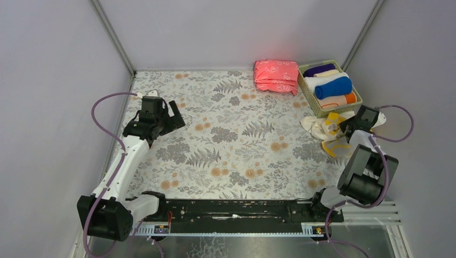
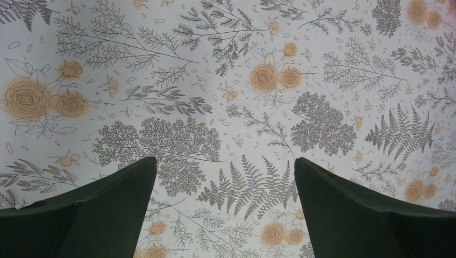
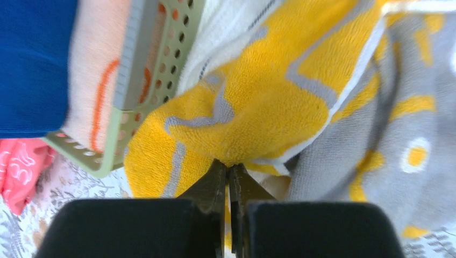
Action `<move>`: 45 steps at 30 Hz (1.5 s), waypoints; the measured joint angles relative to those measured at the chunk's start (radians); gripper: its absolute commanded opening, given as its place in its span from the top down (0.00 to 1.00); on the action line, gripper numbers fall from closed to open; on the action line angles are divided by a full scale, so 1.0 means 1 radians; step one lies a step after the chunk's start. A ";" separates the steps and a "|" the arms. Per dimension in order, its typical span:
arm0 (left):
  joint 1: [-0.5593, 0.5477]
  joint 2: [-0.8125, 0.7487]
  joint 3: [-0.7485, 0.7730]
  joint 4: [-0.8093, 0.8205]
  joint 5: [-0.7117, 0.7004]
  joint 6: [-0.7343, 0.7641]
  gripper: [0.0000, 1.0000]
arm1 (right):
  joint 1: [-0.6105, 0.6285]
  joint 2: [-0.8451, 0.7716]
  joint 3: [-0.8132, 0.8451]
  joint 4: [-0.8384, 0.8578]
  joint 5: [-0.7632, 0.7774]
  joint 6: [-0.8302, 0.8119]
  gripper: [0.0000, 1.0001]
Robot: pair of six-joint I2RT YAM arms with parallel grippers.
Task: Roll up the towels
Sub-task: Pick up the towel at the corner of the board, then place the towel at the center of the board.
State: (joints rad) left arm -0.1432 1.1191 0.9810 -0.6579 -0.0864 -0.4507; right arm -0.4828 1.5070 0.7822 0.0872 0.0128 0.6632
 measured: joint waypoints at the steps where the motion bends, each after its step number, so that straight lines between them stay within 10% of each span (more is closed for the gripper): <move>1: 0.000 0.000 0.000 0.000 0.001 0.000 0.00 | 0.000 -0.029 0.000 -0.012 0.016 -0.002 1.00; 18: 0.000 -0.011 0.000 0.009 0.083 -0.002 0.01 | 0.088 -0.433 0.484 -0.348 0.072 -0.080 1.00; 34: 0.000 -0.161 0.051 -0.036 0.177 -0.079 0.01 | 0.985 -0.090 1.051 -0.443 -0.159 -0.137 1.00; 39: 0.000 -0.216 0.051 -0.069 0.176 -0.094 0.01 | 1.142 -0.013 0.983 -0.418 -0.297 -0.174 0.96; 45: 0.000 -0.253 0.025 -0.100 0.206 -0.095 0.02 | 1.144 -0.180 0.464 -0.357 -0.316 -0.232 0.72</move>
State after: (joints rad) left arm -0.1432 0.8665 1.0061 -0.7574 0.1200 -0.5457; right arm 0.6617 1.3273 1.2465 -0.2695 -0.3031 0.4309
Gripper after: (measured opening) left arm 0.991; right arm 0.198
